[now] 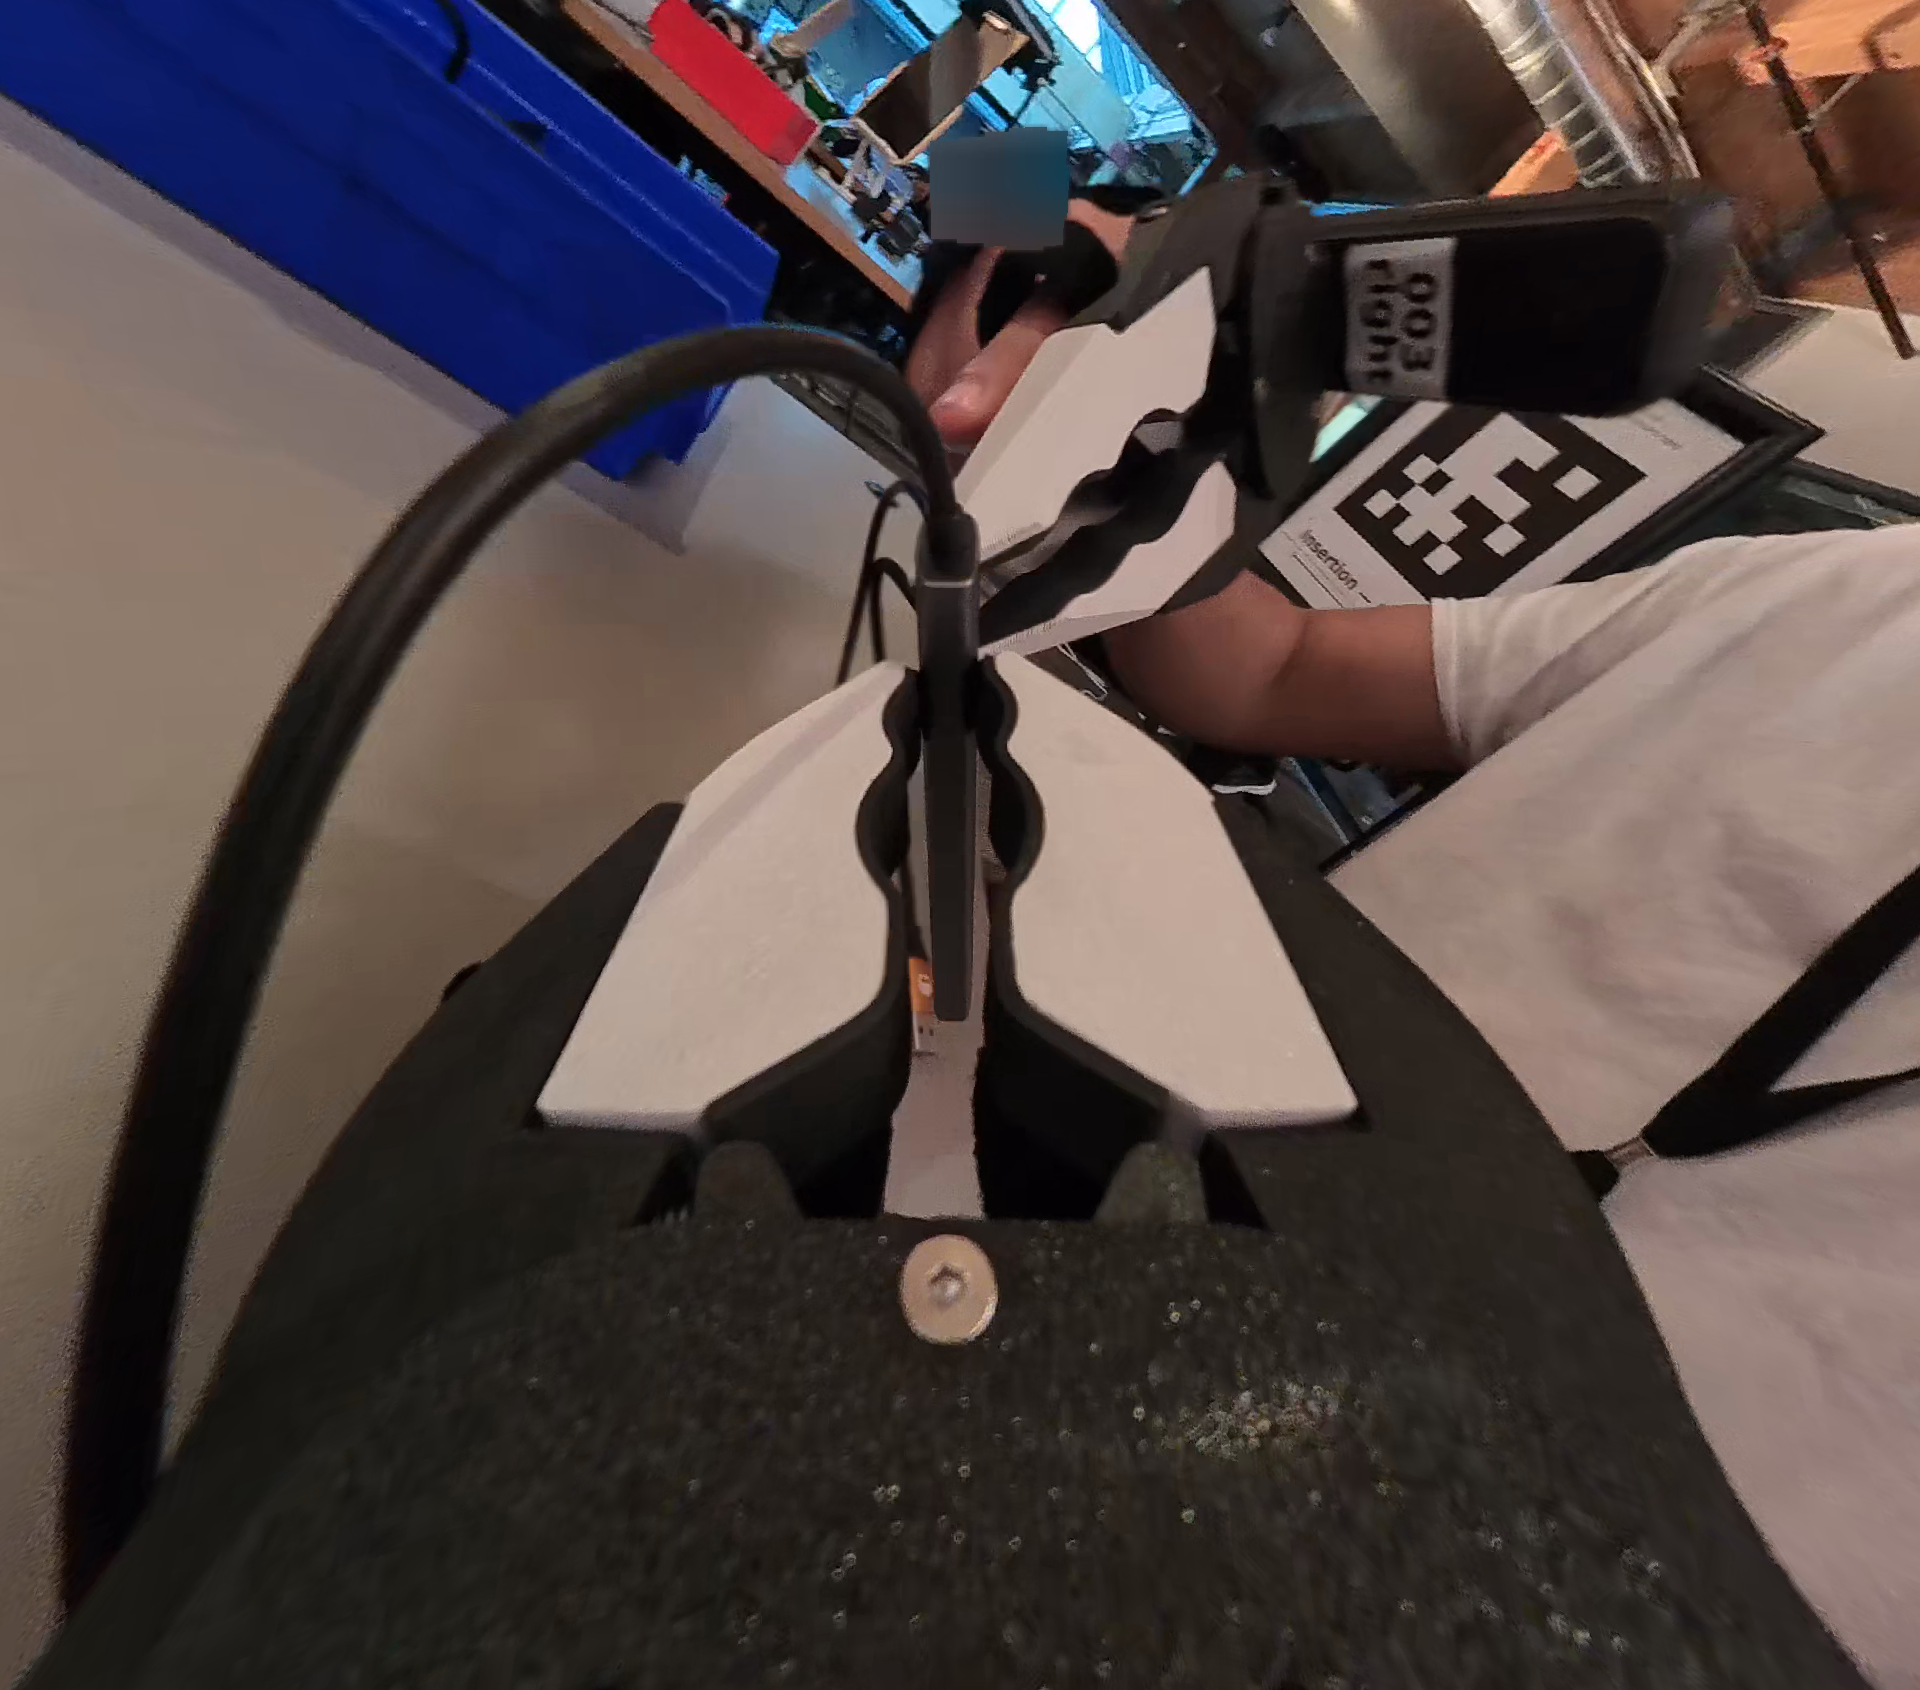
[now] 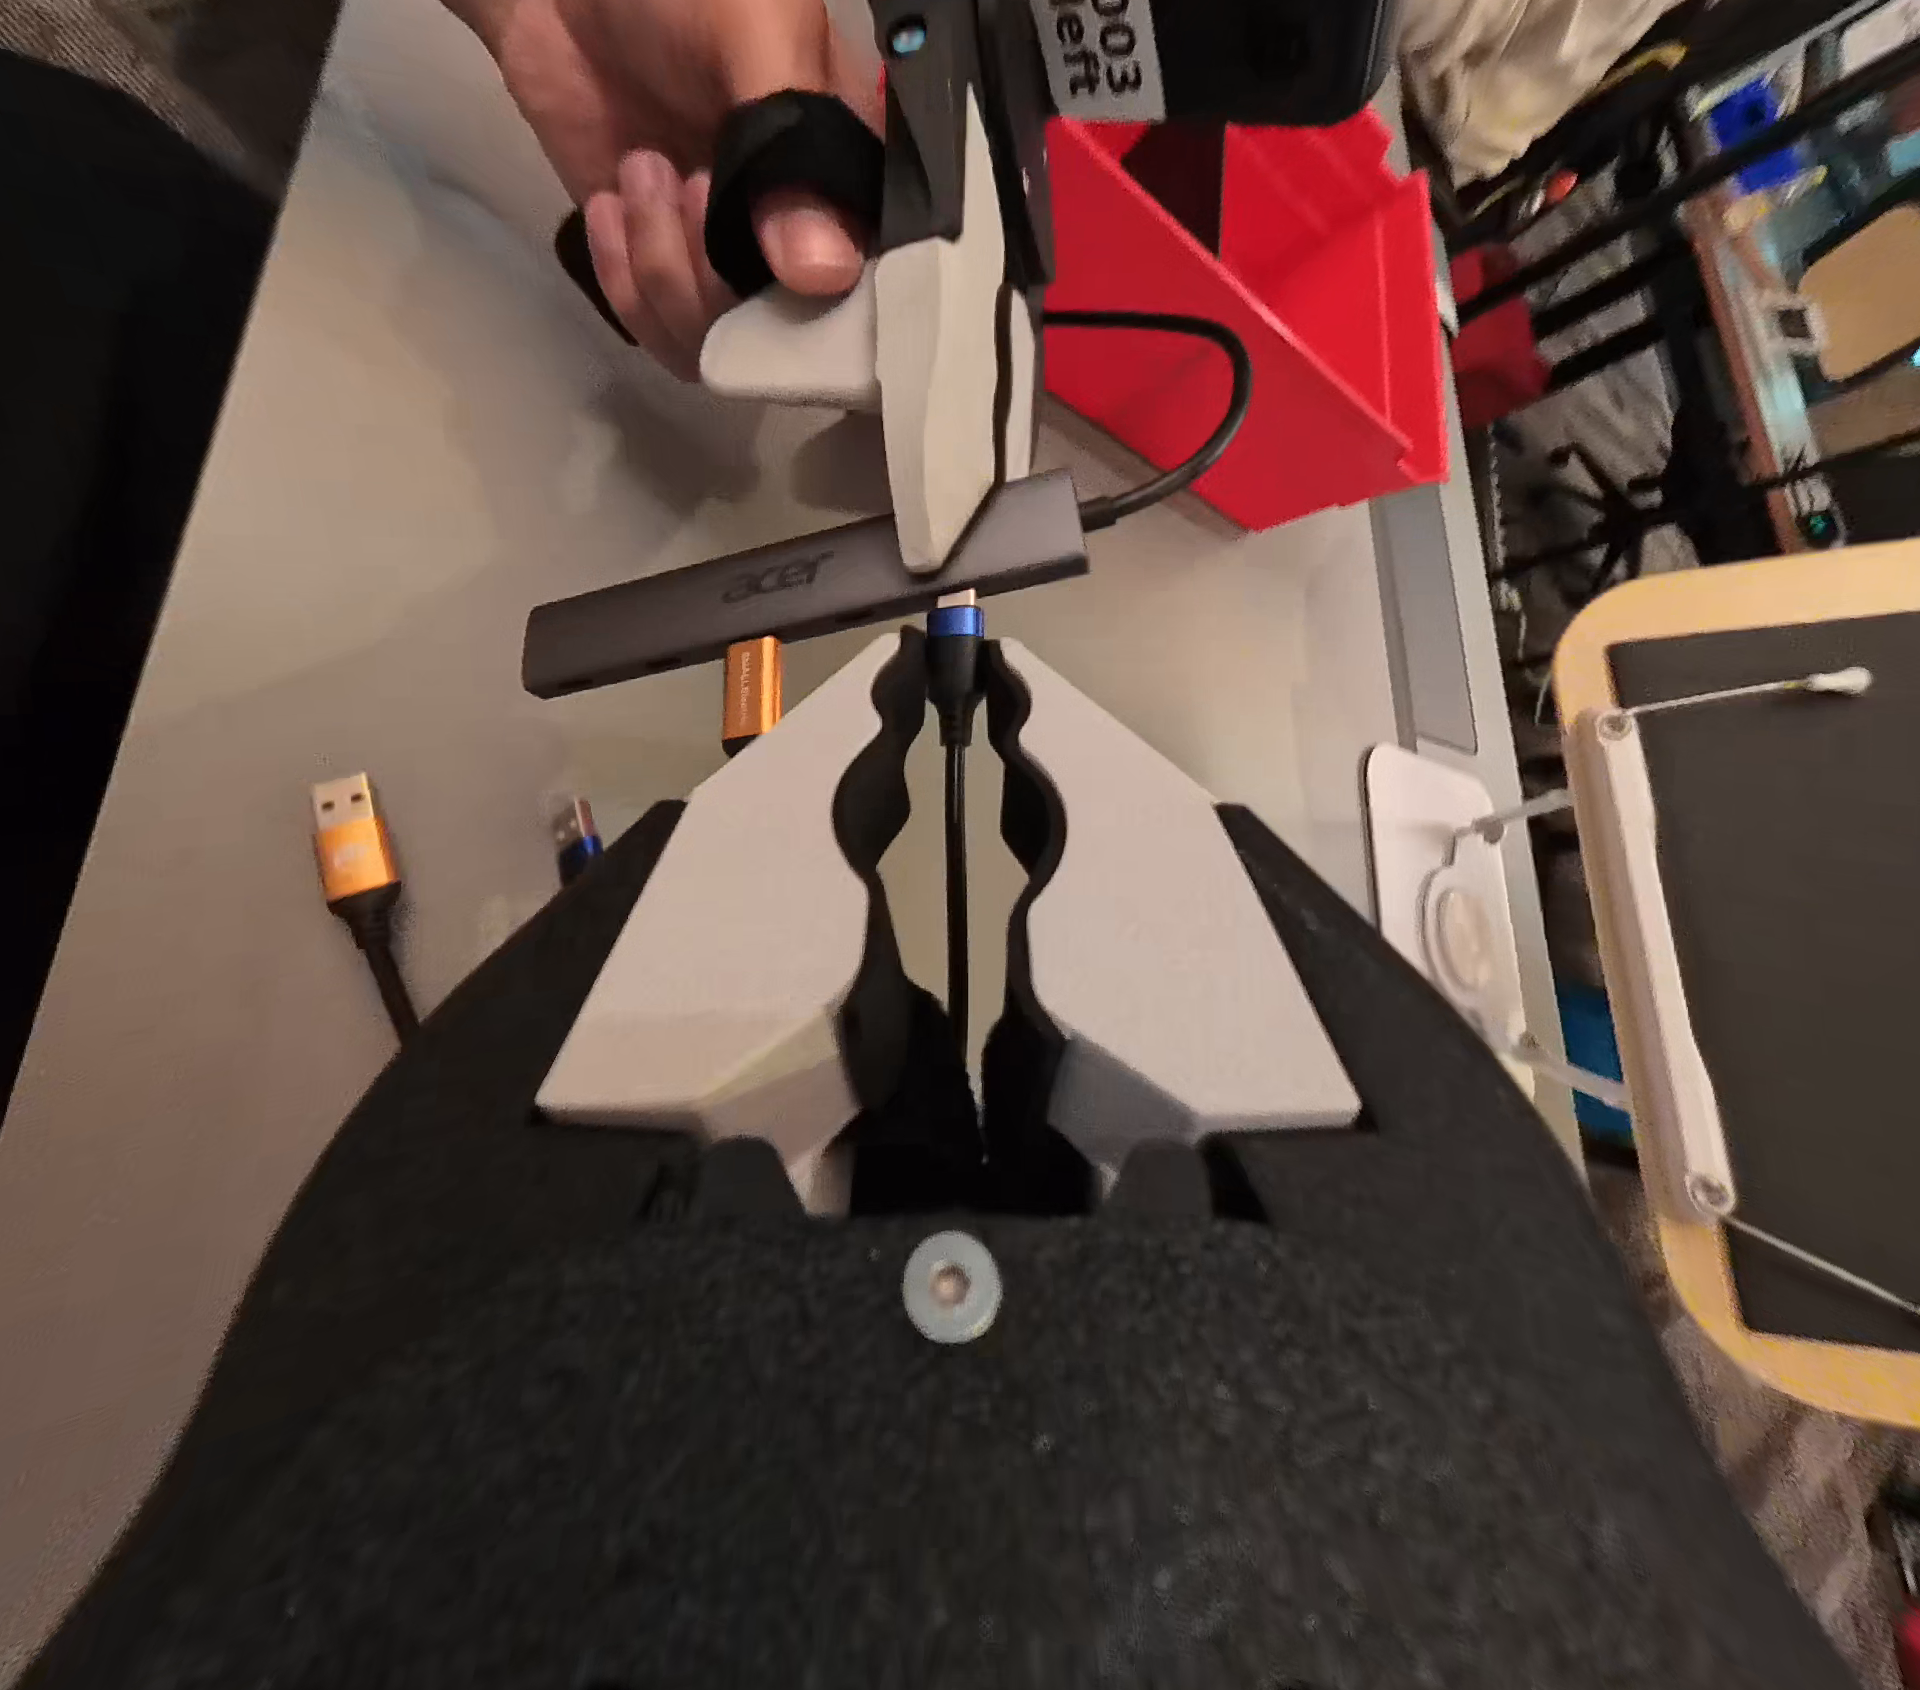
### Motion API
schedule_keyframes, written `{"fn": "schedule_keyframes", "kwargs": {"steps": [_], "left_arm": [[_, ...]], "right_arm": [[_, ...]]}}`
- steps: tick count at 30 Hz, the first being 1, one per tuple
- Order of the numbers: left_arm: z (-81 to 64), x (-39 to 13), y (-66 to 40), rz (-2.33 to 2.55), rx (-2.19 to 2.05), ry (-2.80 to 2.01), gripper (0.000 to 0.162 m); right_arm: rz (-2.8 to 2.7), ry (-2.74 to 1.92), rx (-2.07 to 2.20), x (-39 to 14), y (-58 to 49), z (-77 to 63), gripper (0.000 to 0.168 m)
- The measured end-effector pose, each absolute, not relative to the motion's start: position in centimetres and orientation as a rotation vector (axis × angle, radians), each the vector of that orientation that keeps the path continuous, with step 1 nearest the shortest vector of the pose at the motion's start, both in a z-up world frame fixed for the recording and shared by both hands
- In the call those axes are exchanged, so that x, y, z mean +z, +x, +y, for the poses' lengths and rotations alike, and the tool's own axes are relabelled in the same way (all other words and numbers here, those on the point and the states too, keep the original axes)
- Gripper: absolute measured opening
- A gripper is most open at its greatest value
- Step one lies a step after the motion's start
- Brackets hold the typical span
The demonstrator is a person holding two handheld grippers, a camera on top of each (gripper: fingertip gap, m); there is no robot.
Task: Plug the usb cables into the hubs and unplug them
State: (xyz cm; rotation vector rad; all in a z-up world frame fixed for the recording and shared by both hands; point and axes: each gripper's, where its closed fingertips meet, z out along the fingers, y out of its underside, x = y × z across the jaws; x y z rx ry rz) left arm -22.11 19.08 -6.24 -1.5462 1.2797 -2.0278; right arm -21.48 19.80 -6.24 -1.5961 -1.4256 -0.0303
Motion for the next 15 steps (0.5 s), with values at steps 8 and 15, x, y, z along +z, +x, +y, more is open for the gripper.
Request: {"fn": "schedule_keyframes", "kwargs": {"steps": [8,15], "left_arm": [[18.5,-4.6,-23.3,1.233,-2.26,-1.431,0.01],[17.5,-4.6,-23.5,1.288,-2.32,-1.414,0.009]], "right_arm": [[-1.433,-1.329,-0.163,-3.9,-20.8,18.2,0.015],[-1.455,-1.3,-0.145,-4.4,-21.3,17.7,0.007]]}}
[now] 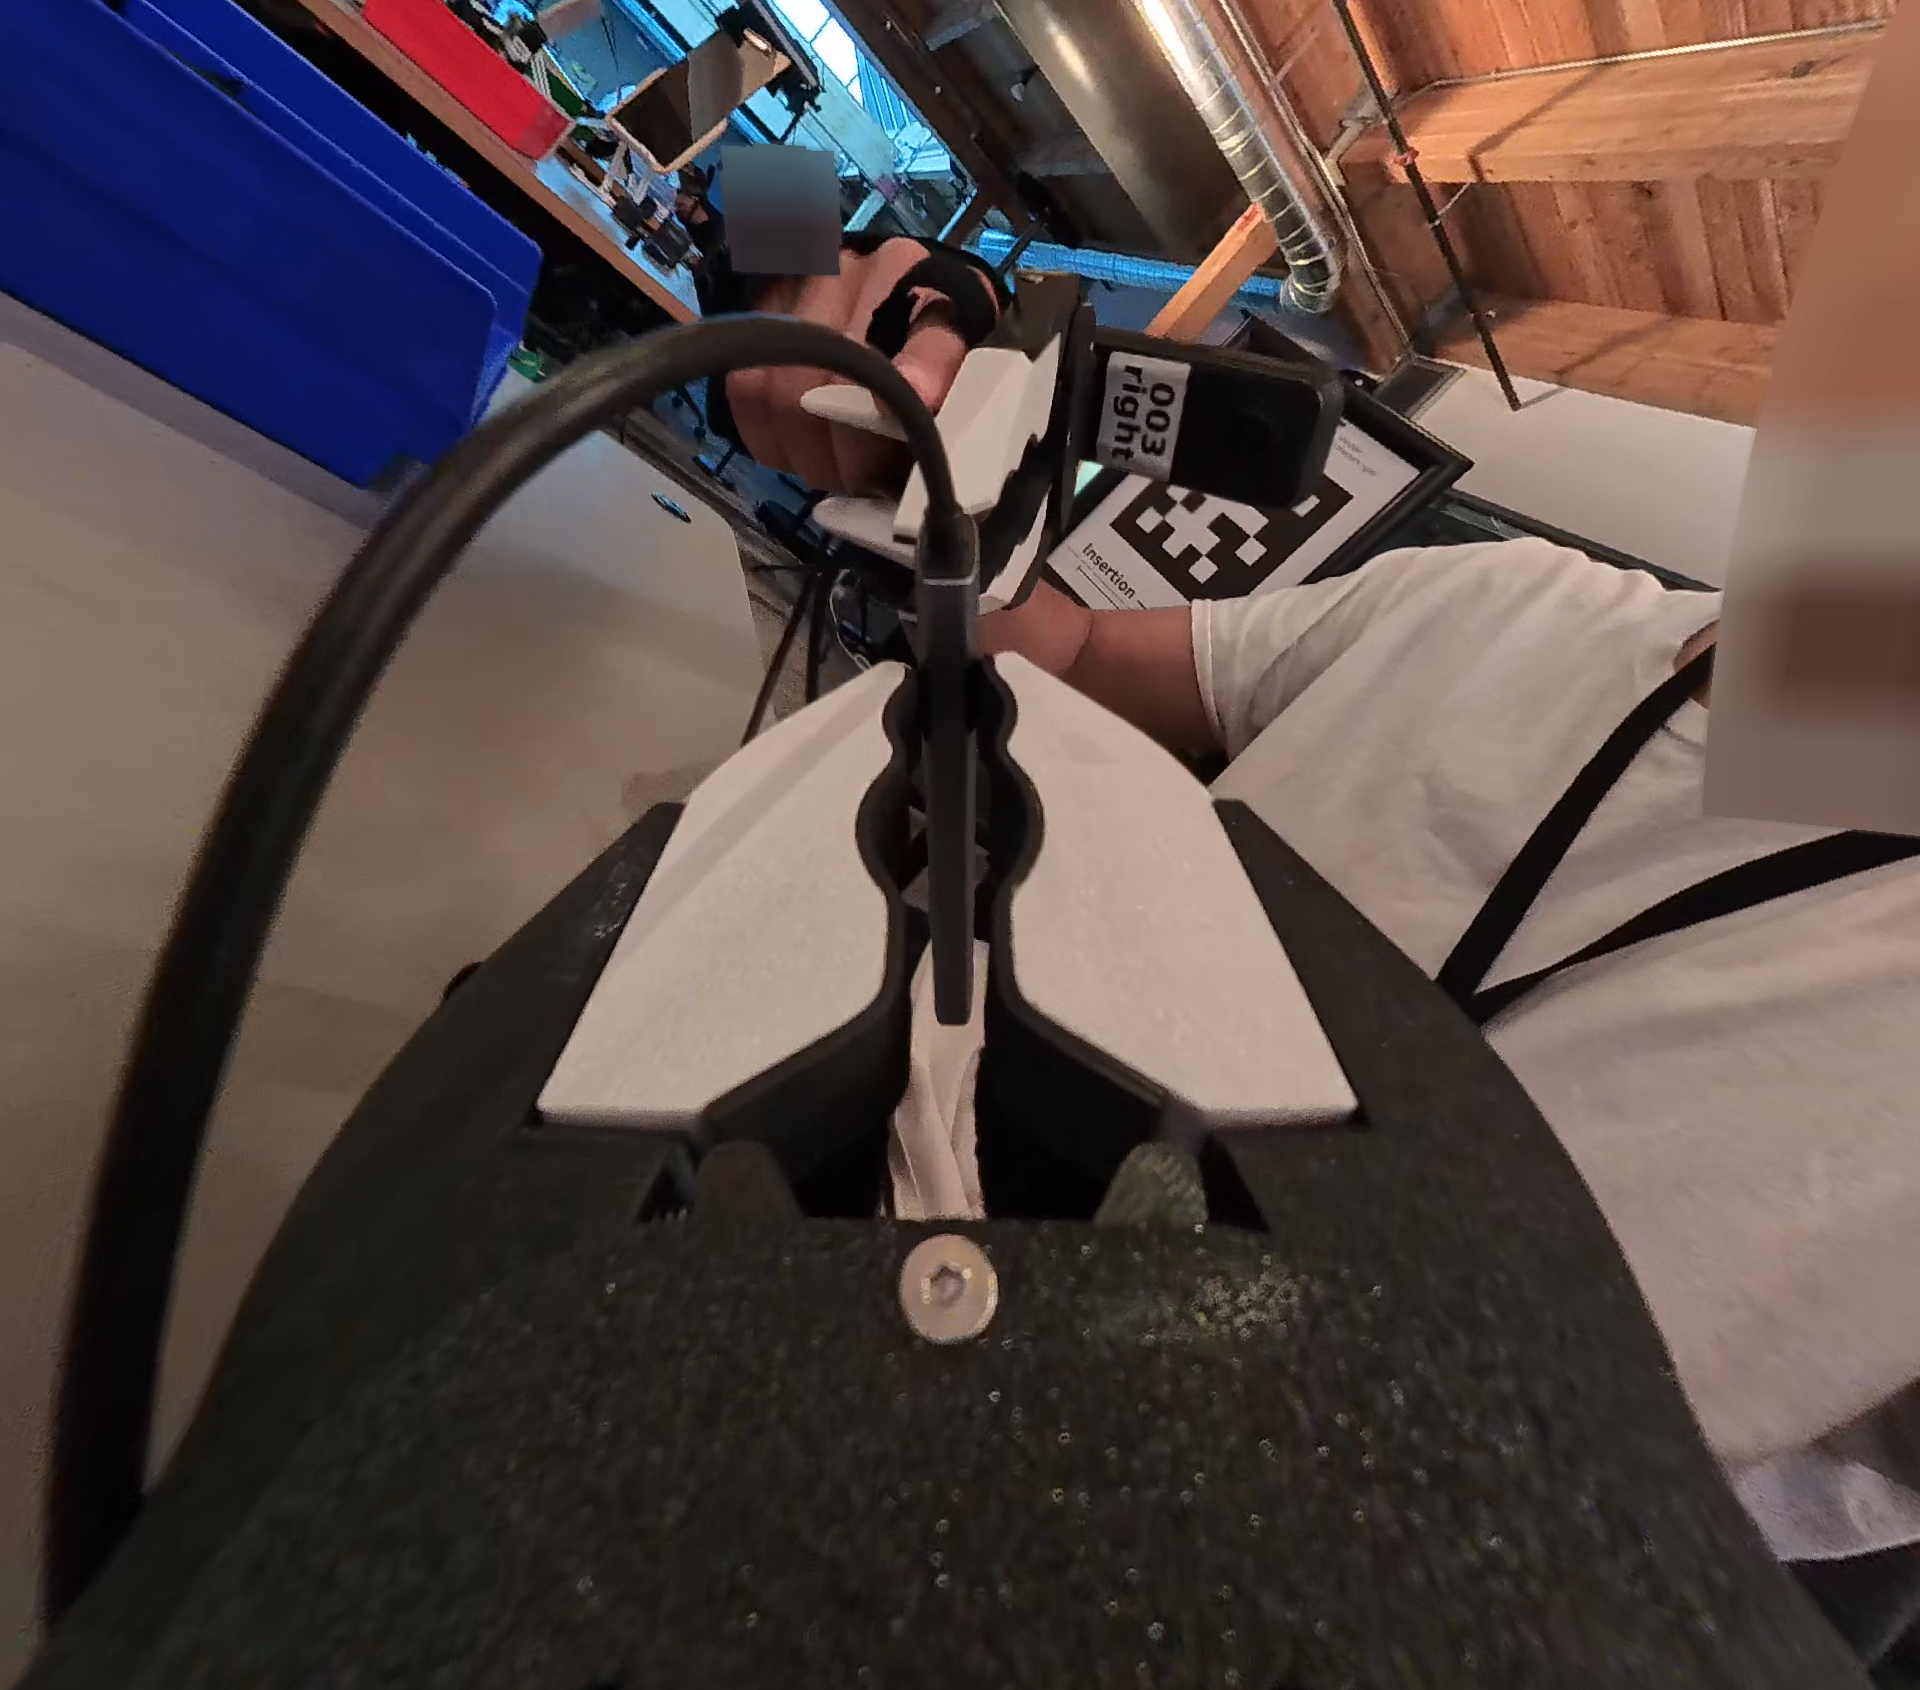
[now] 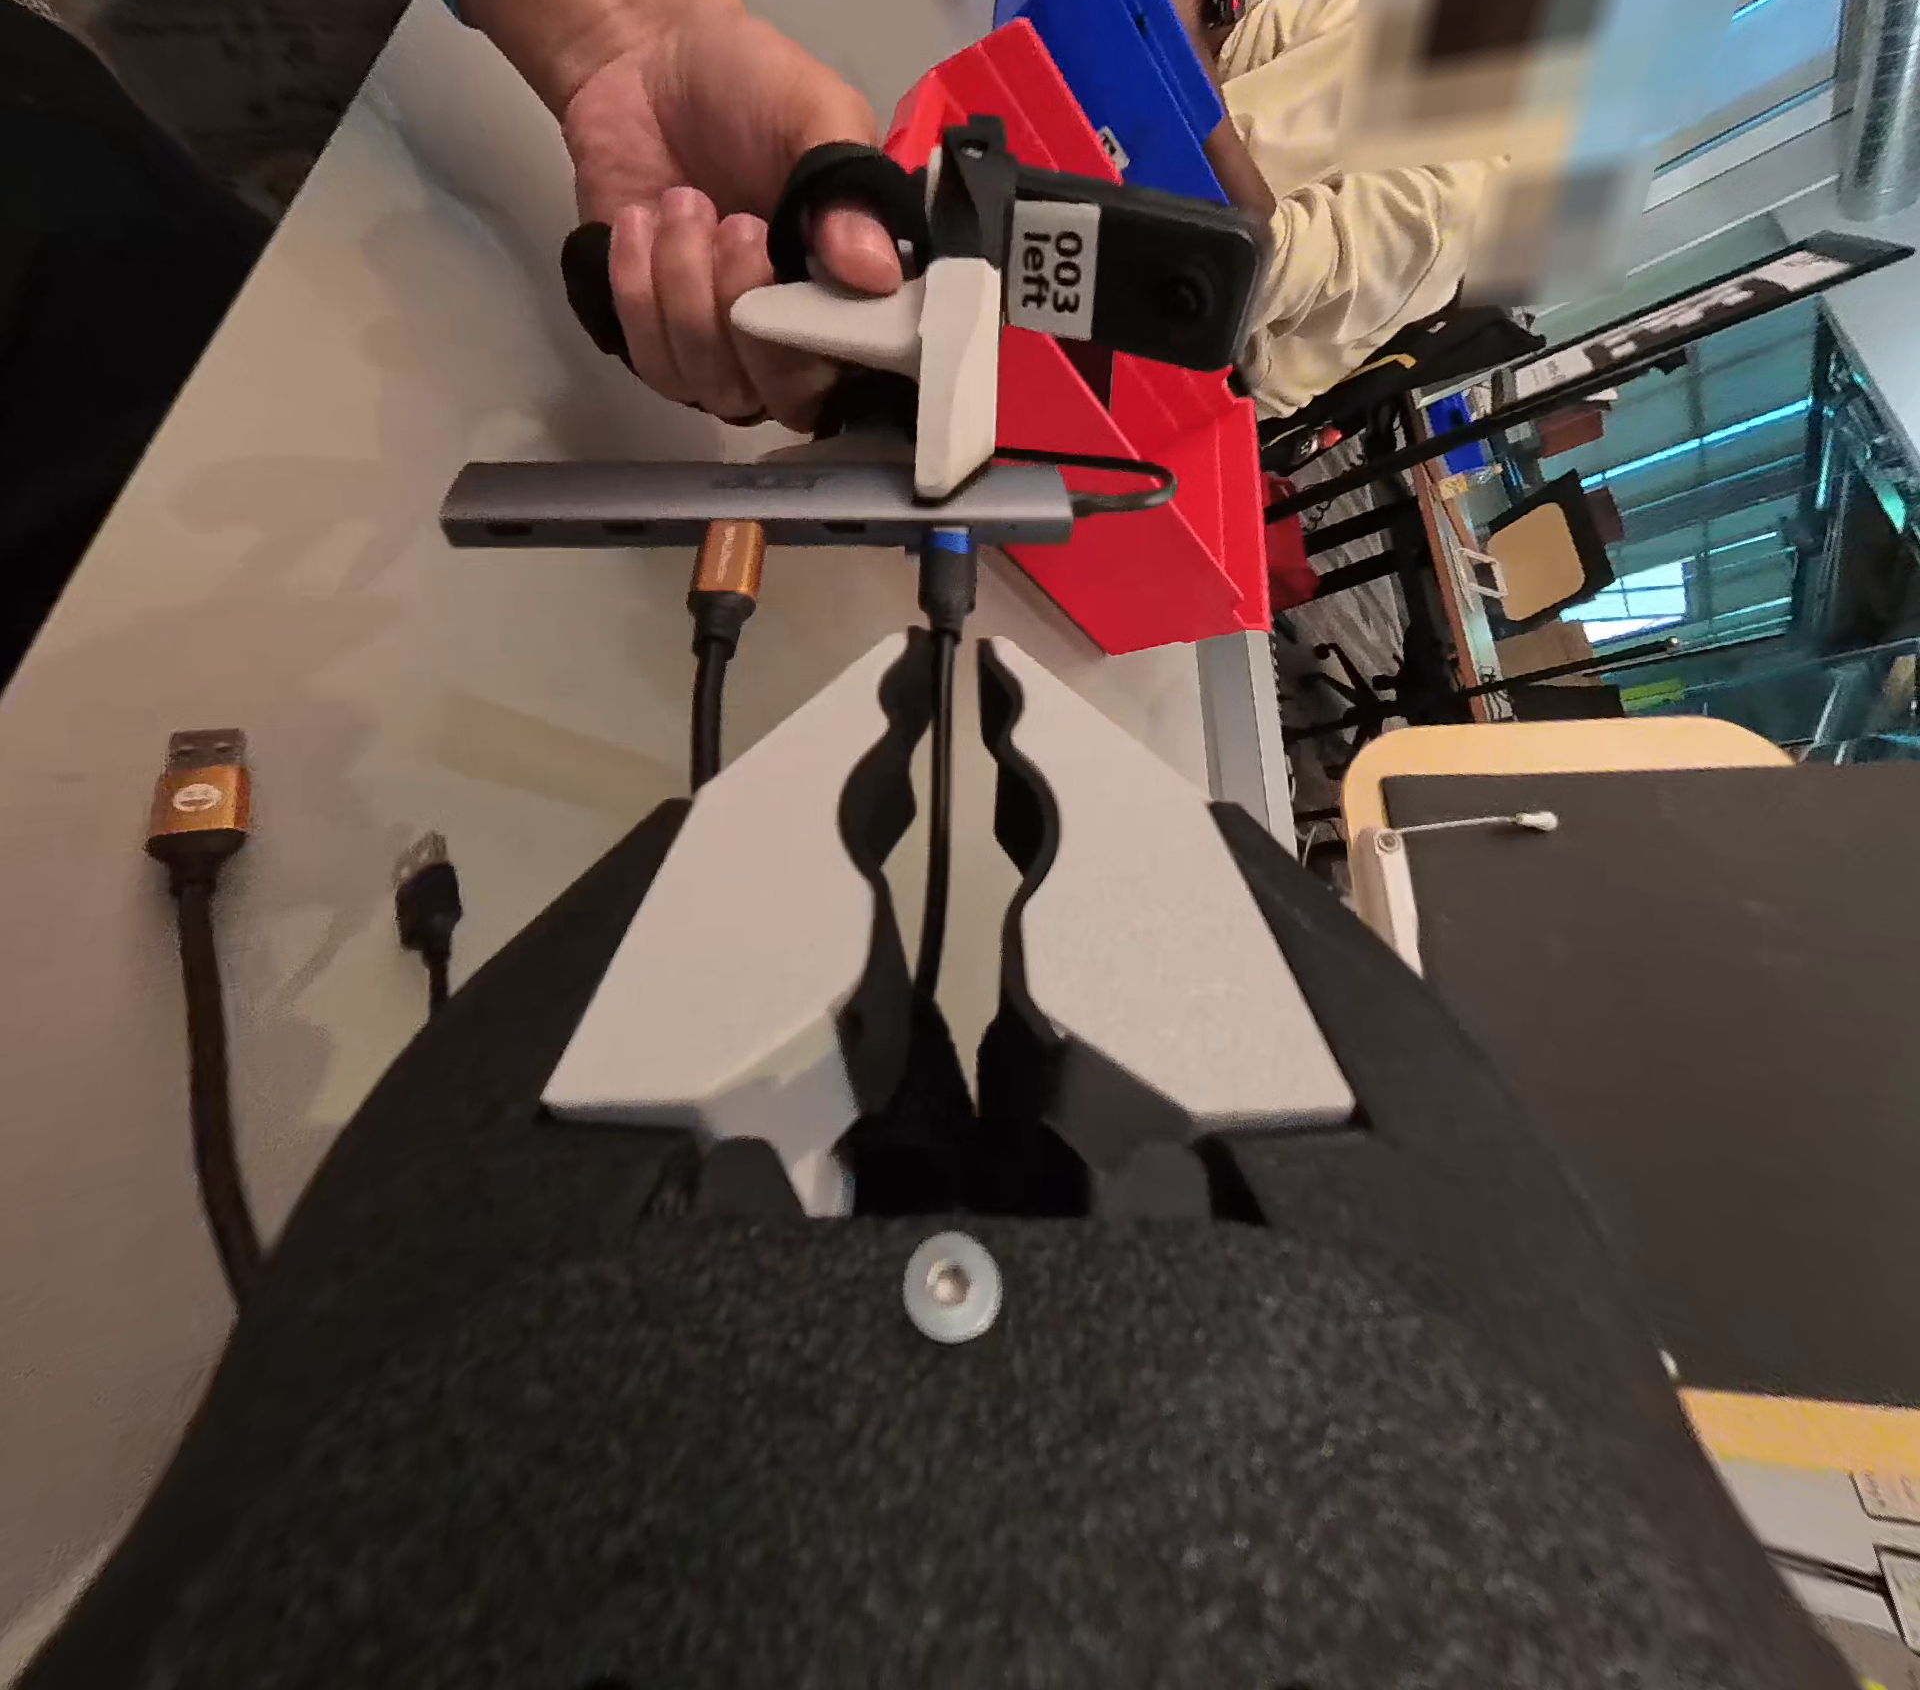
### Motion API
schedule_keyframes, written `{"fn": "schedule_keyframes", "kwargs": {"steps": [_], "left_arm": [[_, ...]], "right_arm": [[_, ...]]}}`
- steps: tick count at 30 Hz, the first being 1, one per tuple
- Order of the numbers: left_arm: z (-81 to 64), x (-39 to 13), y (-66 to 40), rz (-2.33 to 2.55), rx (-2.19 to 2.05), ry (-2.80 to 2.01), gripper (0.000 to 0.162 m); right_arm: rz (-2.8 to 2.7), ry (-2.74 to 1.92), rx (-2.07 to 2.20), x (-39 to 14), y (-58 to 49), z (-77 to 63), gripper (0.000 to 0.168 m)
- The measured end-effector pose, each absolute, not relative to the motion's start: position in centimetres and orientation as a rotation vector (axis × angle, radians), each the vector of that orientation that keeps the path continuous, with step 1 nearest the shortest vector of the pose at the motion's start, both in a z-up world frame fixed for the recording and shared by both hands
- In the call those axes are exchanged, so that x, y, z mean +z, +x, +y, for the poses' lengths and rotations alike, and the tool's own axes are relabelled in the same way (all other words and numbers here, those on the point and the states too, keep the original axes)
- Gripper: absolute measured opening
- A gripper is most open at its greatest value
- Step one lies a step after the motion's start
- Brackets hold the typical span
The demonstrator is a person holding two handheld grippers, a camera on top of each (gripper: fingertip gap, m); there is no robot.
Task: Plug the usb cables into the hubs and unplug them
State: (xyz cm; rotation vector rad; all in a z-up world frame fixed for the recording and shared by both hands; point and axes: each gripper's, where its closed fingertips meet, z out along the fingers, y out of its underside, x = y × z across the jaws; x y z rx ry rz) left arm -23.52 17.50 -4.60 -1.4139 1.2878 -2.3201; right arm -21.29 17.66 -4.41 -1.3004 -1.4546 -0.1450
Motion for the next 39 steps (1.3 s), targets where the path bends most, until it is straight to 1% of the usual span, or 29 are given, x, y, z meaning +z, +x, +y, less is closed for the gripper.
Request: {"fn": "schedule_keyframes", "kwargs": {"steps": [4,9,20,32,33,35,37,39], "left_arm": [[17.1,-4.6,-23.4,1.305,-2.314,-1.418,0.009],[16.8,-5.4,-23.2,1.393,-2.186,-1.457,0.01],[16.4,-6.5,-23.0,1.486,-2.095,-1.485,0.009],[16.8,-6.9,-22.7,1.486,-2.043,-1.51,0.009],[16.9,-6.8,-22.7,1.486,-2.037,-1.509,0.009],[17.1,-6.9,-22.8,1.495,-2.002,-1.516,0.009],[17.7,-6.9,-22.9,1.482,-1.95,-1.528,0.01],[18.6,-7.1,-23.1,1.475,-1.874,-1.544,0.01]], "right_arm": [[-1.471,-1.303,-0.093,-4.5,-21.7,17.3,0.004],[-1.5,-1.41,-0.023,-5.0,-21.6,17.0,0.003],[-1.596,-1.484,-0.118,-6.3,-21.3,17.2,0.003],[-1.53,-1.492,-0.078,-6.6,-20.9,17.7,0.004],[-1.507,-1.495,-0.066,-6.6,-20.8,17.8,0.005],[-1.432,-1.536,-0.042,-6.2,-20.1,18.1,0.017],[-1.31,-1.574,0.033,-5.1,-19.2,18.2,0.024],[-1.136,-1.584,0.143,-3.3,-18.2,18.0,0.024]]}}
